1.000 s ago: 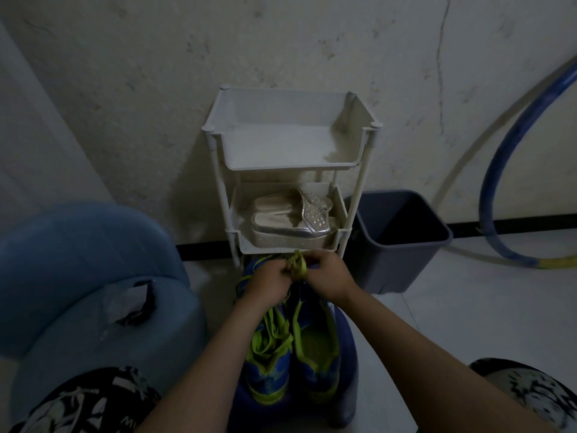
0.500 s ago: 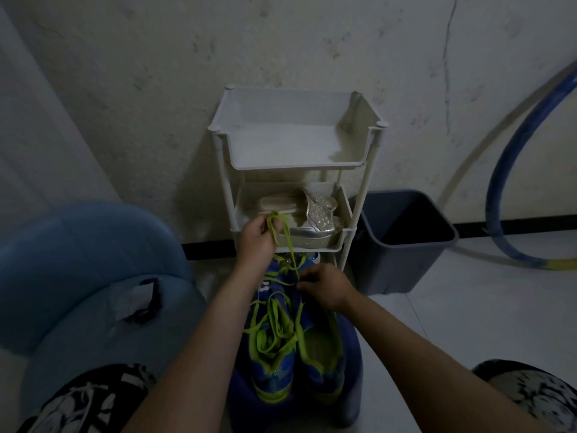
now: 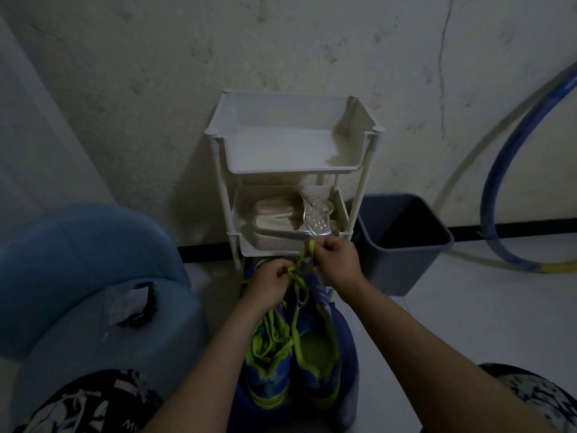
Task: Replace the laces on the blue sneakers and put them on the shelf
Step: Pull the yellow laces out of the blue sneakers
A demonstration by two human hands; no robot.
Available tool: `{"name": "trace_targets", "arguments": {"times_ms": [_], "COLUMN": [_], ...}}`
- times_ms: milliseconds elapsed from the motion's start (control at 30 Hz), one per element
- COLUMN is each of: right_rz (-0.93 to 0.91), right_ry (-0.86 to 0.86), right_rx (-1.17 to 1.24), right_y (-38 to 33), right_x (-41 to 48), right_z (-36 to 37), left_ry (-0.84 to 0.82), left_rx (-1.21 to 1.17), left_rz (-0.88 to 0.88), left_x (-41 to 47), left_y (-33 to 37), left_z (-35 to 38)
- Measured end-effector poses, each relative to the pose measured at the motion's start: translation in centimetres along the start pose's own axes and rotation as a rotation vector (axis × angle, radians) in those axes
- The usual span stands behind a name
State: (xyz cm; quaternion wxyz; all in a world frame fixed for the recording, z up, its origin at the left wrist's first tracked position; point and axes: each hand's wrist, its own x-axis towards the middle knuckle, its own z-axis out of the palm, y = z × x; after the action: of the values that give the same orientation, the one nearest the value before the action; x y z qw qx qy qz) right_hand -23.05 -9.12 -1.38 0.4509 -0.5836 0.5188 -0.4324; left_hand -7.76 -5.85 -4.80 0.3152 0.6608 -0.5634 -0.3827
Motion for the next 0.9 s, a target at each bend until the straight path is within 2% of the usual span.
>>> {"name": "trace_targets", "arguments": {"times_ms": [100, 267, 333, 467, 600, 767, 900], "right_rz": [0.014, 0.043, 0.087, 0.037, 0.060, 0.017, 0.021], "right_ry": [0.022, -0.028, -0.098, -0.340, -0.429, -0.388, -0.297], "right_rx": [0.134, 0.010, -0.103, -0.451, -0.460, -0.567, -0.608], "right_y": [-0.9, 0.7, 1.2, 2.8, 2.8, 3.4, 3.1], "right_x": [-0.3, 0.0, -0.1, -0.6, -0.7, -0.3, -0.4], "right_z": [-0.1, 0.2, 0.2, 0.3, 1.0, 1.3, 1.0], "left_ry": [-0.062, -0.002, 0.025, 0.176, 0.238, 0.209, 0.263], "left_rx": [0.098, 0.176, 0.103, -0.203, -0.382, -0.397, -0.321], "left_rz": [0.037, 0.030, -0.019, -0.065, -0.007, 0.042, -0.006], "left_x": [0.3, 0.6, 0.6, 0.3, -0.2, -0.5, -0.1], "left_y": [-0.4, -1.3, -0.9, 2.0, 5.2, 6.1, 4.7], "left_z": [0.1, 0.5, 0.3, -0.9, -2.7, -3.3, -3.2]}}
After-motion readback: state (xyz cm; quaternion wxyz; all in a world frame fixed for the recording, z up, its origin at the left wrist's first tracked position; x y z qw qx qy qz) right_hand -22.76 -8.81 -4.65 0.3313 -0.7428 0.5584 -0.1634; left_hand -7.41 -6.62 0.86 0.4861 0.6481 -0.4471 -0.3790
